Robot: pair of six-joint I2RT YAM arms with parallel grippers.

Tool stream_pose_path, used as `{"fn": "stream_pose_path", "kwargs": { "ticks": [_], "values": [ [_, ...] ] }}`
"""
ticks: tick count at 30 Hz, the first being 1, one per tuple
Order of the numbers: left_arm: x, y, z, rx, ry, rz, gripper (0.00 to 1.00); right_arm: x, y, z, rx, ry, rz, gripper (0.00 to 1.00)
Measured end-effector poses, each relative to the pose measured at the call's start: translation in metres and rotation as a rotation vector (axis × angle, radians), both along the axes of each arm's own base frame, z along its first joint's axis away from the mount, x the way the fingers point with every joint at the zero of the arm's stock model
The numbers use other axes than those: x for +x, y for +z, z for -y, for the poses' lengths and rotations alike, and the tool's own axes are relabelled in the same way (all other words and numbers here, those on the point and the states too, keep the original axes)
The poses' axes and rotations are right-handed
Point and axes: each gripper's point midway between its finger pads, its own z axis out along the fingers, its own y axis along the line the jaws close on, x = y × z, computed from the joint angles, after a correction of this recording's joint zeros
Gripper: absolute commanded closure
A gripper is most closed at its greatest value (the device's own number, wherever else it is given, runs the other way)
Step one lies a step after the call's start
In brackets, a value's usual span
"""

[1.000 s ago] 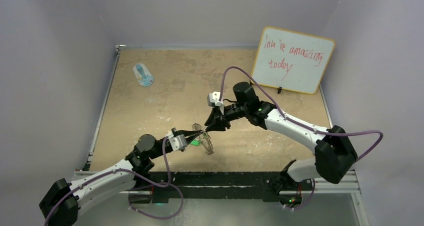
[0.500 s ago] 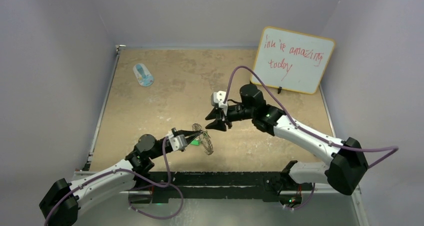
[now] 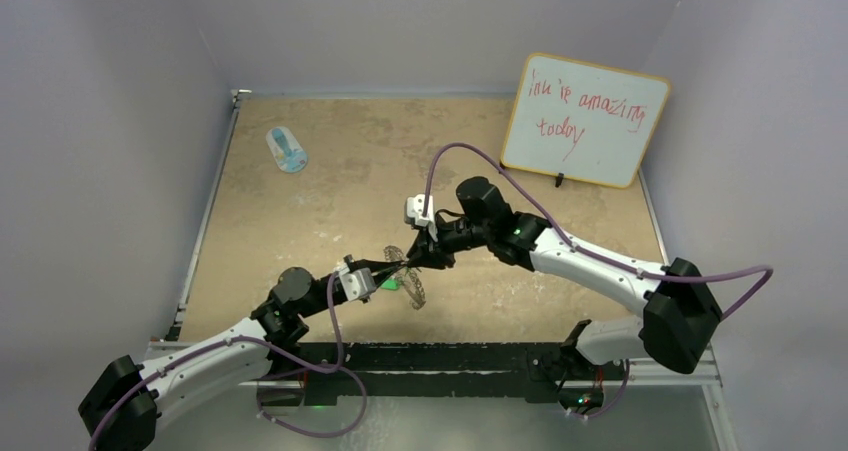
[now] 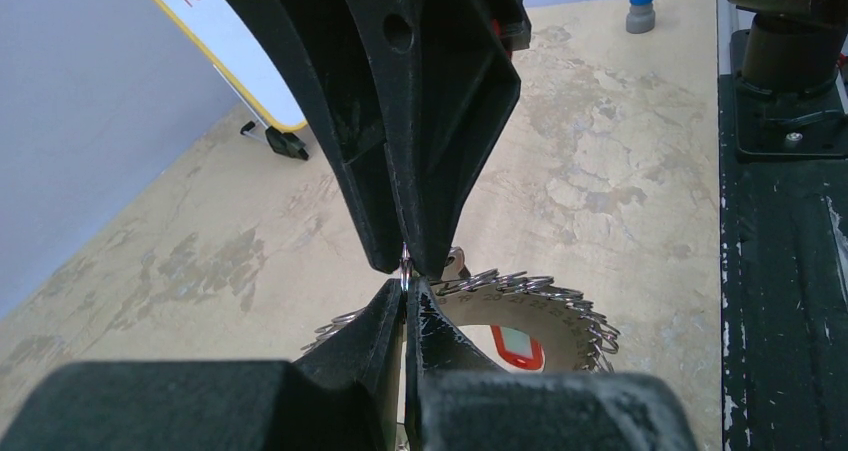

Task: Put the keys on the keyring

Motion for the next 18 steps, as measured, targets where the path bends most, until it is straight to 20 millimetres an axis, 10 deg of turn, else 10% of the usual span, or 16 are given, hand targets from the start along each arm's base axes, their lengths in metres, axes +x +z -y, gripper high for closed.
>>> {"fn": "stream_pose_path", "kwargs": {
  "ticks": [18],
  "values": [
    [0.0,-0.001,0.0,0.002,-0.003,-0.002,1.0,0.0,0.012,0.006,0.011,-0.021,0.032,0.77]
  ]
}}
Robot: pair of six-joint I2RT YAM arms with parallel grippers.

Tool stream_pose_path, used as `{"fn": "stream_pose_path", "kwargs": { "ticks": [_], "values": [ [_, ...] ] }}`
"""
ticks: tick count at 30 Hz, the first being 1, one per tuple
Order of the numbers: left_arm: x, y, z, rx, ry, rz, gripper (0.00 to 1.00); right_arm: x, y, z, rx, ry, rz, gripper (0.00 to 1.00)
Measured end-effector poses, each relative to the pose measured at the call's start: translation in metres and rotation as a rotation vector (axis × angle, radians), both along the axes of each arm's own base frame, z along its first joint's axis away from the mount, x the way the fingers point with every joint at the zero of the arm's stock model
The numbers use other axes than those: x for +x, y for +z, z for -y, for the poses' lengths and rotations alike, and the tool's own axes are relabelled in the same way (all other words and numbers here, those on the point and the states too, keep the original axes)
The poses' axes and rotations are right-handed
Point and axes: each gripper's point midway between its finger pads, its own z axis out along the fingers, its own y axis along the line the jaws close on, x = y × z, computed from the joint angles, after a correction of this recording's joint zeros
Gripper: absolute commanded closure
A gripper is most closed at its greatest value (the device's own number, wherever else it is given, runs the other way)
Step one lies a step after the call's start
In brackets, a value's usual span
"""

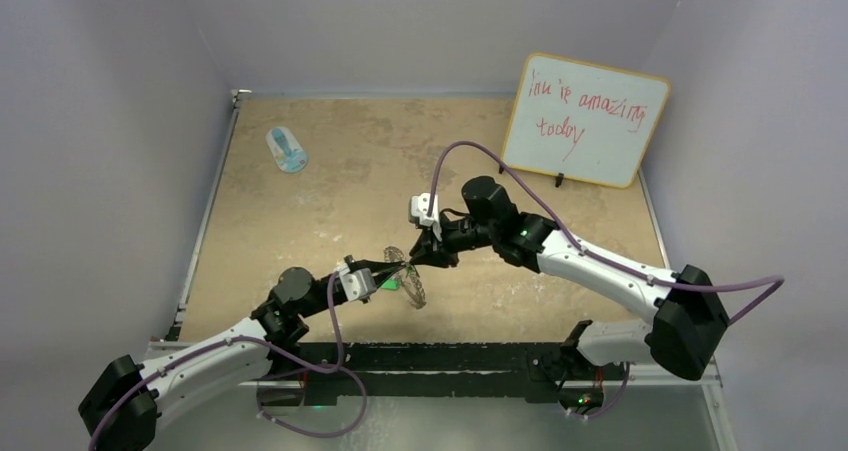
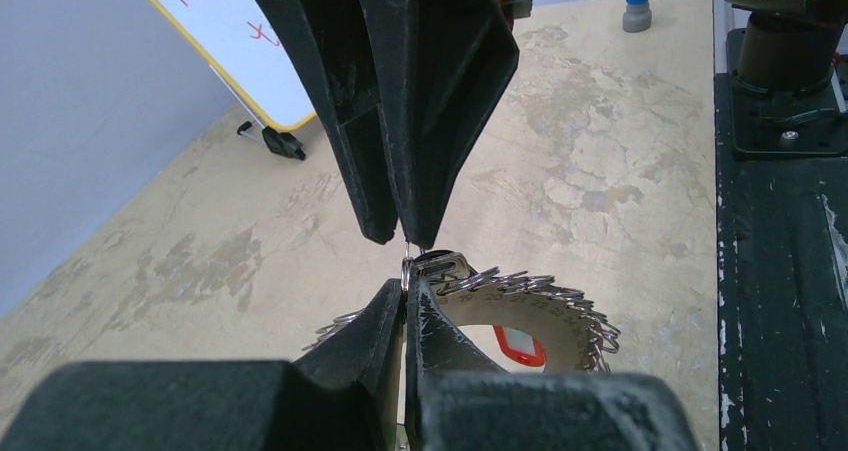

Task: Put the keys on the keyring

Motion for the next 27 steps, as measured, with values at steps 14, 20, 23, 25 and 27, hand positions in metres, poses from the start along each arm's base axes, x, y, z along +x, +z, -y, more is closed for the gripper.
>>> {"fn": "stream_pose_path", "kwargs": {
  "ticks": [14,20,23,25,27],
  "values": [
    [0.0,-0.001,0.0,0.004,-0.001,-0.004,1.0,-0.005,-0.015,0.0,-0.037,0.028,-0.046,1.0],
    [0.0,-0.001,0.0,0.002,0.0,-0.002,1.0,-0.003,-0.016,0.001,-0.044,0.006,-0.05,1.0],
    [0.0,0.0,-0.001,0.0,0.001,0.0,1.0,0.0,-0.019,0.002,-0.054,-0.014,-0.053,1.0],
    [-0.001,0.0,-0.001,0.001,0.0,-0.001,1.0,0.0,-0.021,0.003,-0.058,-0.022,-0.059,1.0],
    [-0.001,0.0,-0.001,0.002,0.0,-0.002,1.0,0.001,-0.022,0.002,-0.06,-0.024,-0.063,1.0]
  ]
}}
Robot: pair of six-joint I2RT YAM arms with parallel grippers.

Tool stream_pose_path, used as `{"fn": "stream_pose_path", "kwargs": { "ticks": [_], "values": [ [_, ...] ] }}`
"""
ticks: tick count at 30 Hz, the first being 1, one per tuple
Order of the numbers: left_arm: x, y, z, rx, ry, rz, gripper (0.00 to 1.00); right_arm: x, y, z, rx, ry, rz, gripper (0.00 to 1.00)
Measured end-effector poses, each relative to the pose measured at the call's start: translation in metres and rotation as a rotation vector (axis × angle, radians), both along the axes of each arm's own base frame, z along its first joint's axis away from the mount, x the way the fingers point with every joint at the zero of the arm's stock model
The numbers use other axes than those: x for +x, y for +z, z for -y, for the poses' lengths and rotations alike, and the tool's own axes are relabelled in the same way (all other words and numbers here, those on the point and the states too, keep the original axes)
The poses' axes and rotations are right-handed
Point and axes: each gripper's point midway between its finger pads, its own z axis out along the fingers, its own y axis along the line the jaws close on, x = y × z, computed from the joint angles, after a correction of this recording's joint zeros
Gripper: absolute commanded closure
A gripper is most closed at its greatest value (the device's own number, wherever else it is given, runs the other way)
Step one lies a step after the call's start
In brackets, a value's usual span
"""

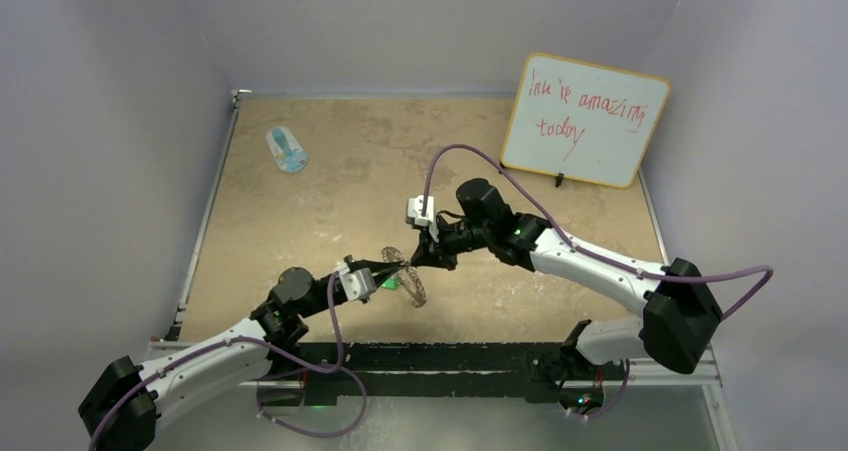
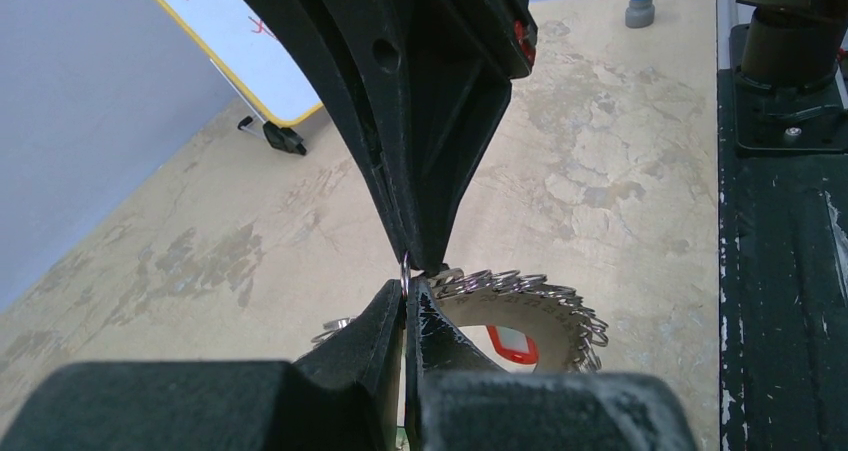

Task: Put the keys on the keyring

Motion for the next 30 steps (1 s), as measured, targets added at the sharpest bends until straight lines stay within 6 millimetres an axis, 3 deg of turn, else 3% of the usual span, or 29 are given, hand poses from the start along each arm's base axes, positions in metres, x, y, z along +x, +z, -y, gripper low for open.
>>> {"fn": "stream_pose_path", "kwargs": {
  "ticks": [4,10,15,19,22,26,30],
  "values": [
    [0.0,-0.004,0.0,0.01,0.001,-0.01,1.0,0.002,-0.01,-0.003,-0.015,0.007,-0.016,0.98],
    [-0.001,-0.001,0.0,0.003,-0.003,-0.003,1.0,0.003,-0.013,-0.002,-0.003,0.005,0.002,0.69],
    [-0.002,0.005,0.0,-0.015,-0.01,0.014,1.0,-0.003,0.004,0.012,0.06,-0.023,0.074,0.57],
    [-0.003,0.006,0.001,-0.016,-0.015,0.016,1.0,-0.005,0.034,0.014,0.167,-0.022,0.166,0.56],
    [-0.003,0.006,0.001,-0.018,-0.019,0.018,1.0,-0.007,0.044,0.011,0.21,-0.006,0.193,0.59],
    [-0.004,0.007,0.001,-0.019,-0.023,0.019,1.0,-0.008,0.039,0.004,0.218,0.03,0.178,0.62],
    [-0.004,0.007,0.001,-0.019,-0.025,0.019,1.0,-0.008,0.018,-0.001,0.183,0.057,0.125,0.64]
  ]
}}
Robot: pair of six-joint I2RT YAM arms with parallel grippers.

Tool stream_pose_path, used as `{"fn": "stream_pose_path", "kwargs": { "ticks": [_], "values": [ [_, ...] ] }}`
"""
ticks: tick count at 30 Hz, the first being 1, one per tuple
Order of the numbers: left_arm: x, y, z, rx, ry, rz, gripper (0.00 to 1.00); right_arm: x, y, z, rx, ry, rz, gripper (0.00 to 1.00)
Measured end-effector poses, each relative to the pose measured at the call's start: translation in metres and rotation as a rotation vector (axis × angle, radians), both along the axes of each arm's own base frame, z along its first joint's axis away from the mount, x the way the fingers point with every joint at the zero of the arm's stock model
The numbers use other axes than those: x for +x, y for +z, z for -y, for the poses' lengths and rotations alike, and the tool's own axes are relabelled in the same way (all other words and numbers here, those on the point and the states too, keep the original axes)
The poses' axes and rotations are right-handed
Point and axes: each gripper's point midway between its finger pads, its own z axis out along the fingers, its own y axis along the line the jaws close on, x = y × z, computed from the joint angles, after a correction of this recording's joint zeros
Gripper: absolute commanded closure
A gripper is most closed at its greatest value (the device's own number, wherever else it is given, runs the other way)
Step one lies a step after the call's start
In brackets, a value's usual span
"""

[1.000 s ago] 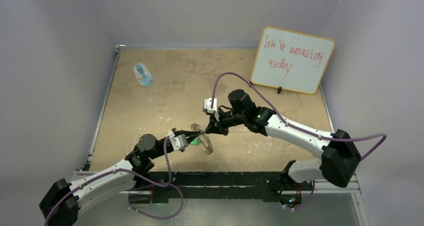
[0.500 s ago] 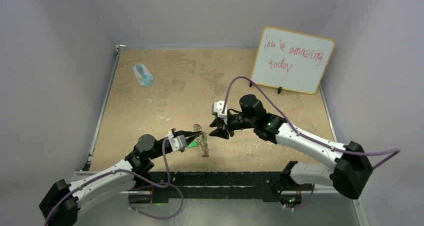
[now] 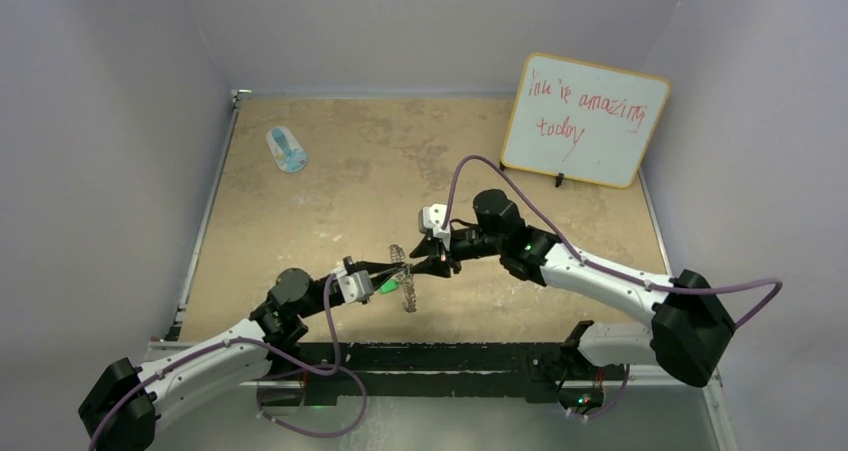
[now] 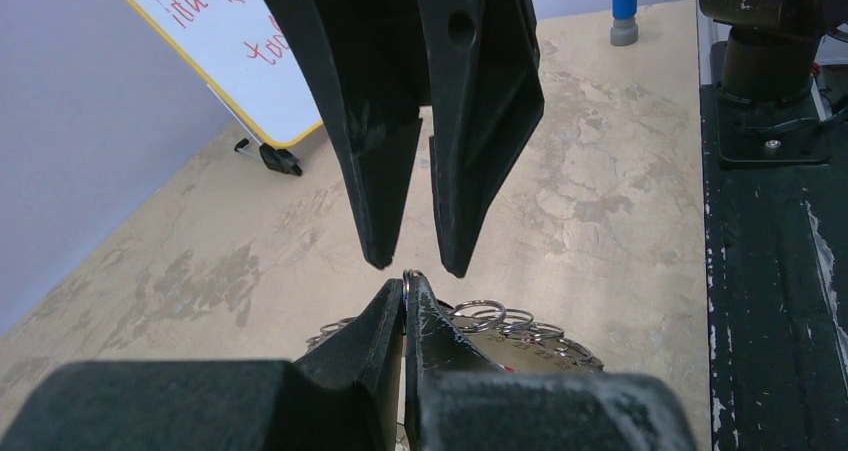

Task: Put the keys on the keyring

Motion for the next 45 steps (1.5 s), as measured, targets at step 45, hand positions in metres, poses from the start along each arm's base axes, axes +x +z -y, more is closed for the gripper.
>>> {"fn": "stream_pose_path", "kwargs": {
  "ticks": [45],
  "values": [
    [-0.001,0.0,0.001,-0.002,-0.008,0.002,1.0,0.002,-0.016,-0.009,0.009,0.049,-0.008,0.88]
  ]
}}
